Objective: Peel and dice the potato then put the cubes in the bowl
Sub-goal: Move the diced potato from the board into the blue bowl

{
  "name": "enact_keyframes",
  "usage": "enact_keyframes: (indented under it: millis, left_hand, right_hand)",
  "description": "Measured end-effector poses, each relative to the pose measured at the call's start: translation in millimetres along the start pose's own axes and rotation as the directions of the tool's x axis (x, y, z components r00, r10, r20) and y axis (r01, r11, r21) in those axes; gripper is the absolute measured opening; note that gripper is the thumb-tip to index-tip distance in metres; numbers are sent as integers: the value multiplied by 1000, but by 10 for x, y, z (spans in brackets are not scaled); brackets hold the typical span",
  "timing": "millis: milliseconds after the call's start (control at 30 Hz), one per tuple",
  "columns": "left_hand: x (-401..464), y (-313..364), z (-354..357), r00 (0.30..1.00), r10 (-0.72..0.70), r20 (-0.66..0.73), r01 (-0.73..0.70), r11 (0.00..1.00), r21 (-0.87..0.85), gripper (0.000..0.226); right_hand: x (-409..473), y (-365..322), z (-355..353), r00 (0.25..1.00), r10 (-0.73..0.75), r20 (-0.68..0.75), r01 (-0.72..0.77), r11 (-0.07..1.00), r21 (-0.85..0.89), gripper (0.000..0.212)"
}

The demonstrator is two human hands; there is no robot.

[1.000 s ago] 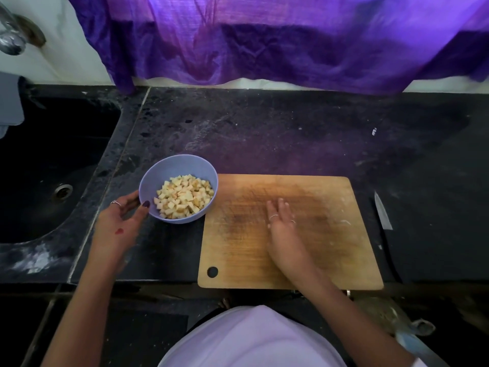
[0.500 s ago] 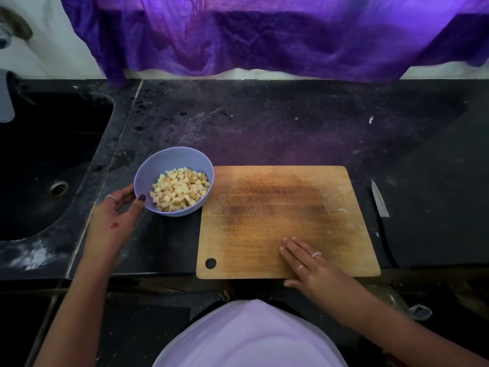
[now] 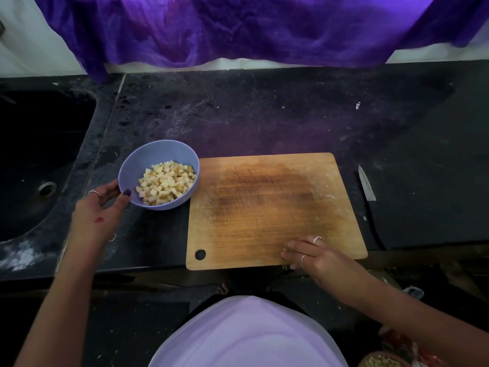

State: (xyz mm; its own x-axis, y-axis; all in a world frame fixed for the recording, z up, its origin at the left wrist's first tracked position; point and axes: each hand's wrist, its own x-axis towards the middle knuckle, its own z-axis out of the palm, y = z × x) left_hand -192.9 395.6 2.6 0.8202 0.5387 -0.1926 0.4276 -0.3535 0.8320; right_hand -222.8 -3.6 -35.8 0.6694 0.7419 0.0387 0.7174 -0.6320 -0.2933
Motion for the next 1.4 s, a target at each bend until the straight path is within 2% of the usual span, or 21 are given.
enact_keyframes:
  millis: [200, 367, 533, 700, 767, 833, 867, 900, 933, 967, 1000, 1033, 1067, 1133, 1200, 1233, 1300, 1367, 1400]
  left_hand:
    - [-12, 13, -6, 1000, 8, 13, -7, 1000, -11, 40]
    - [-26, 3, 10, 1000, 10, 11, -9, 999, -53, 40]
    - [-25, -13, 39, 1000, 7, 9, -6, 997, -74, 40]
    - [-18, -24, 33, 1000, 0, 13, 1, 995, -102, 39]
    - [-17, -36, 21, 1000, 11, 19, -9, 995, -99, 38]
    - [-25, -34, 16, 1000, 20, 18, -18, 995, -95, 38]
    - [-27, -26, 21, 1000, 23, 15, -21, 995, -94, 38]
    - [-28, -19, 16, 1000, 21, 8, -20, 996, -93, 38]
    - [-30, -6, 22, 1000, 19, 4, -18, 996, -92, 38]
    - [-32, 0, 18, 1000, 14, 0, -14, 996, -89, 39]
    - [-36, 11, 20, 1000, 14, -1, -14, 997, -80, 39]
    - [-40, 17, 26, 1000, 16, -2, -16, 997, -75, 40]
    - [-47, 23, 22, 1000, 17, -7, -17, 998, -68, 40]
    - [-63, 45, 27, 1000, 21, -10, -22, 998, -66, 40]
    - [-71, 63, 40, 1000, 28, -9, -28, 998, -60, 39]
    - [-69, 67, 28, 999, 29, -14, -30, 998, -48, 39]
    - [-58, 73, 16, 999, 30, -16, -30, 999, -23, 38]
    - [-41, 71, 17, 999, 35, -14, -35, 999, -14, 37]
    - [-34, 74, 8, 999, 34, -13, -34, 999, -15, 37]
  right_hand:
    - [42, -18, -54, 1000, -31, 5, 31, 999, -7, 54]
    - [15, -36, 53, 999, 37, -38, -36, 999, 30, 56]
    - [49, -33, 58, 995, 87, -38, -85, 994, 63, 33]
    - [157, -71, 18, 982, 184, -32, -181, 980, 77, 30]
    - [297, -77, -86, 956, 290, -42, -275, 939, 207, 22]
    - [454, -50, -245, 857, 516, -12, -466, 783, 412, 11]
    - [522, -15, -327, 784, 619, 41, -542, 651, 532, 9]
    - [588, 31, -402, 714, 687, 132, -567, 458, 685, 9]
    - [657, 77, -483, 665, 704, 248, -528, 208, 824, 12]
    - [745, 101, -566, 648, 672, 359, -442, -51, 895, 17]
    - [850, 114, -641, 649, 620, 441, -351, -270, 897, 21]
    - [978, 105, -710, 663, 573, 483, -278, -410, 869, 22]
    - [1140, 69, -771, 689, 532, 492, -236, -477, 847, 19]
    - [1511, -78, -880, 763, 477, 437, -210, -457, 864, 10]
    - [1878, -269, -937, 829, 431, 356, -221, -332, 917, 7]
    - [2046, -364, -947, 852, 411, 325, -255, -216, 943, 8]
    - [2351, -507, -926, 871, 392, 296, -377, 145, 915, 11]
    - [2577, -619, -919, 887, 353, 298, -451, 517, 728, 16]
    - [2680, -675, -915, 898, 330, 290, -439, 655, 615, 19]
